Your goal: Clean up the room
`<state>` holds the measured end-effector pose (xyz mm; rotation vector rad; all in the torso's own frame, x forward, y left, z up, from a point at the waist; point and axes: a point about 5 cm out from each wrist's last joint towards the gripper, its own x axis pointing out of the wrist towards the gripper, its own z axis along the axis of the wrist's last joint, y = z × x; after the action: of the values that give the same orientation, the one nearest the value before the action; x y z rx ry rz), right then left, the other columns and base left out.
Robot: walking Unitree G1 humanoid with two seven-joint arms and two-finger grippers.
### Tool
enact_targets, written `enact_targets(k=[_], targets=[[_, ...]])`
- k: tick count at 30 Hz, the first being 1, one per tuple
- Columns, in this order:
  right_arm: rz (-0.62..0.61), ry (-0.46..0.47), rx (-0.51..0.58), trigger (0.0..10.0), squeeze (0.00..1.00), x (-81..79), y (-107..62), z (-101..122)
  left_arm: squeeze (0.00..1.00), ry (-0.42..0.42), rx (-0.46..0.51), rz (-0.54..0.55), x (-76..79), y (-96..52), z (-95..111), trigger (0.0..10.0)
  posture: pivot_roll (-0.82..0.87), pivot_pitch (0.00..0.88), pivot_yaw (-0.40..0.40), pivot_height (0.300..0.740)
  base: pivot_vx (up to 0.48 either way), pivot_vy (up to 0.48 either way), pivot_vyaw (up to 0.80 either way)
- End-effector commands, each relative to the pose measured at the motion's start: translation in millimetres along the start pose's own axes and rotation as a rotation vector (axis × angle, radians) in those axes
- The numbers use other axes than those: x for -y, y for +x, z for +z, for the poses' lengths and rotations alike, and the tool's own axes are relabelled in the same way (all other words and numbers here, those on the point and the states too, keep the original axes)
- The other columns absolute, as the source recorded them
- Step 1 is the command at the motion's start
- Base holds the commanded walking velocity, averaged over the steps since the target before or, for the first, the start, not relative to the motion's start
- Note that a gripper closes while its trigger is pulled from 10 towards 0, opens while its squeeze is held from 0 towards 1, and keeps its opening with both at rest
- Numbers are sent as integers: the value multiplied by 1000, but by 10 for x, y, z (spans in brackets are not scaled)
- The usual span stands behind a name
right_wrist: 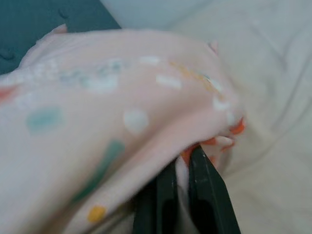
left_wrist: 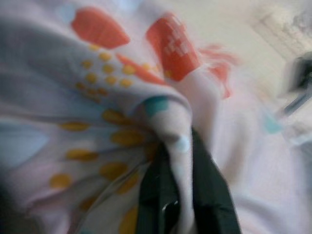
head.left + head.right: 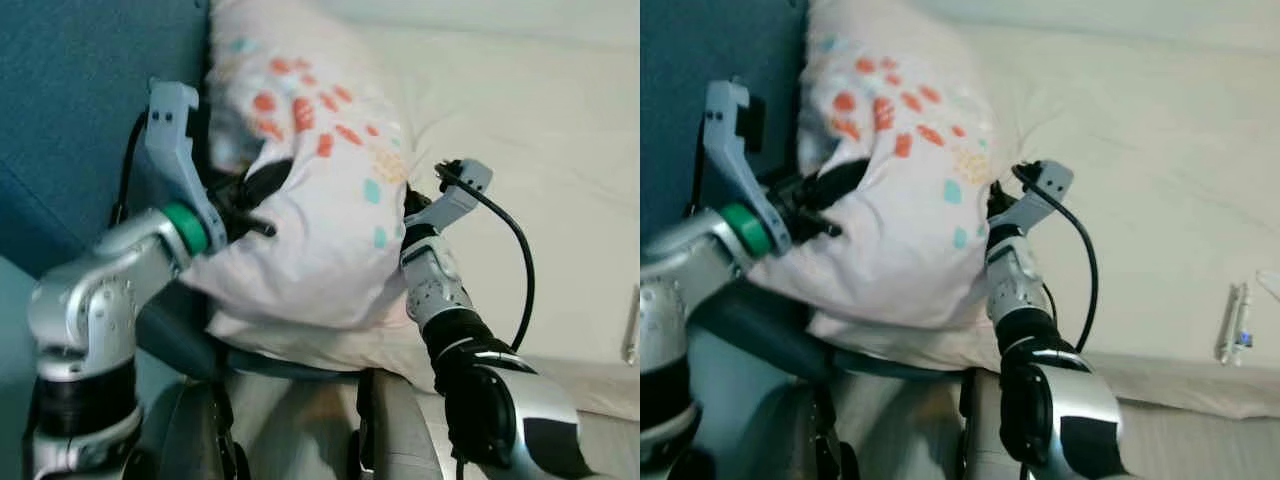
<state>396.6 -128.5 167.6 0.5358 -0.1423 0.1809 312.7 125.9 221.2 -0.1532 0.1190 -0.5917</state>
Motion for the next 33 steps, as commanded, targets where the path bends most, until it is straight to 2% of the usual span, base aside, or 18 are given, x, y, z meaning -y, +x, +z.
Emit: enact_targets(k=[1,2,3,4,6,8,9,10,12,14,15,17,23,24,25,31,33], targets=[[-7,10,-146,10000,0,-72,-103,-351,0,134,-107,118,-7,297,-392,10000,13,167,23,596,0,0,0],[-7,10,-146,10000,0,-72,-103,-351,0,134,-107,118,-7,297,-392,10000,13,167,23,596,0,0,0],[-53,62,-217,10000,0,-49,-215,-564,0,303,-96,233,-19,524,-451,10000,12,167,20,596,0,0,0],[-53,62,-217,10000,0,-49,-215,-564,0,303,-96,233,-19,524,-451,10000,12,167,20,596,0,0,0],[-70,102,-254,10000,0,-50,-311,-716,0,402,-58,309,-16,666,-428,10000,3,166,19,596,0,0,0],[-83,112,-282,10000,0,-49,-377,-813,0,443,-23,369,-13,723,-363,10000,-13,168,24,596,0,0,0],[-83,112,-282,10000,0,-49,-377,-813,0,443,-23,369,-13,723,-363,10000,-13,168,24,596,0,0,0],[-79,133,-310,10000,0,-54,-432,-893,0,453,19,421,-11,761,-253,10000,-30,171,30,596,0,0,0],[-79,133,-310,10000,0,-54,-432,-893,0,453,19,421,-11,761,-253,10000,-30,171,30,596,0,0,0],[4,167,-370,10000,0,-137,-523,-1038,0,484,121,511,-1,817,35,10000,-47,173,39,596,0,0,0],[4,167,-370,10000,0,-137,-523,-1038,0,484,121,511,-1,817,35,10000,-47,173,39,596,0,0,0],[68,156,-390,10000,0,-193,-559,-1089,0,494,186,555,-6,836,207,10000,-55,173,42,596,0,0,0],[46,149,-376,10000,0,-133,-559,-1057,0,427,219,533,-5,900,204,10000,-50,177,42,596,0,0,0],[84,170,-374,10000,0,-187,-530,-1041,0,397,232,520,21,926,222,0,-44,174,42,596,0,0,0],[146,175,-372,10000,0,-282,-484,-1017,0,373,250,501,64,955,273,0,-44,174,42,596,0,0,0],[203,195,-341,10000,0,-401,-403,-947,0,348,273,469,108,984,360,0,-35,168,46,596,0,0,0],[245,221,-293,10000,0,-497,-309,-839,0,304,280,458,65,957,467,0,-25,164,55,596,0,0,0]])
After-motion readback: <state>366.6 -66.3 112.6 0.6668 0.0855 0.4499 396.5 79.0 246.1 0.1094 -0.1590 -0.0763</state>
